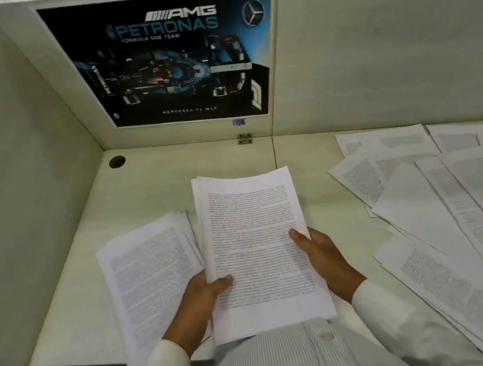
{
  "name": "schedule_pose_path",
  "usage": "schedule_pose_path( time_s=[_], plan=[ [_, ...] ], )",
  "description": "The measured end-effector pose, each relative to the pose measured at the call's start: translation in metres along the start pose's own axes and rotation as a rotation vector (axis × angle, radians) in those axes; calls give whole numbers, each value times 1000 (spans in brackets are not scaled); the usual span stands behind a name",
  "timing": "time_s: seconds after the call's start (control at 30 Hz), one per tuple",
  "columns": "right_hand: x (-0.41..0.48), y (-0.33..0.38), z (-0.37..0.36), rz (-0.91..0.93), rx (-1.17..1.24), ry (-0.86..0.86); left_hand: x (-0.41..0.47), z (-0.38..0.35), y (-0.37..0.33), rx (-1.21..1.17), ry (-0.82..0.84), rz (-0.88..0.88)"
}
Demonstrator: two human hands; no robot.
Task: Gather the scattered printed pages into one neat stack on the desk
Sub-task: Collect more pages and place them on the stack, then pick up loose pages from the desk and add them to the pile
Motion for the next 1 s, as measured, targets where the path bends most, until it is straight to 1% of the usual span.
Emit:
schedule_pose_path(
  time_s=[0.07,0.17,0.23,0.3,0.4,0.47,0.57,0.63,0.83,0.9,1.0],
  plan=[
    [6,-4,-18,-2,-133,64,-4,22,4,-51,-102,-1],
    [14,-14,-56,-23,-378,245,-12,54,12,-71,-273,-17],
    [18,-22,-84,-20,-511,358,-17,76,20,-104,-355,-30],
    [22,-25,-113,-13,-576,427,-23,98,29,-120,-421,-34],
    [24,-24,-151,-20,-625,483,-29,131,44,-118,-517,-18],
    [27,-29,-169,-36,-663,490,-27,147,51,-77,-531,-6],
    [33,-48,-177,-78,-770,449,-20,165,60,36,-503,19],
    [33,-59,-174,-95,-801,405,-17,176,64,81,-521,30],
    [30,-72,-129,-111,-633,162,-24,192,55,198,-768,4],
    [26,-67,-105,-118,-554,79,-21,182,44,203,-764,-30],
    [16,-54,-68,-126,-420,-57,-6,151,27,244,-652,-114]
  ],
)
Point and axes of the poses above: each hand's wrist, its own x-axis towards the middle knuckle, its own z-axis out of the back of the hand, y = z × x, the point moved 6 cm from there along x, towards the middle knuckle, and after that the axes turned 3 degrees about x, right-handed, at the moved point
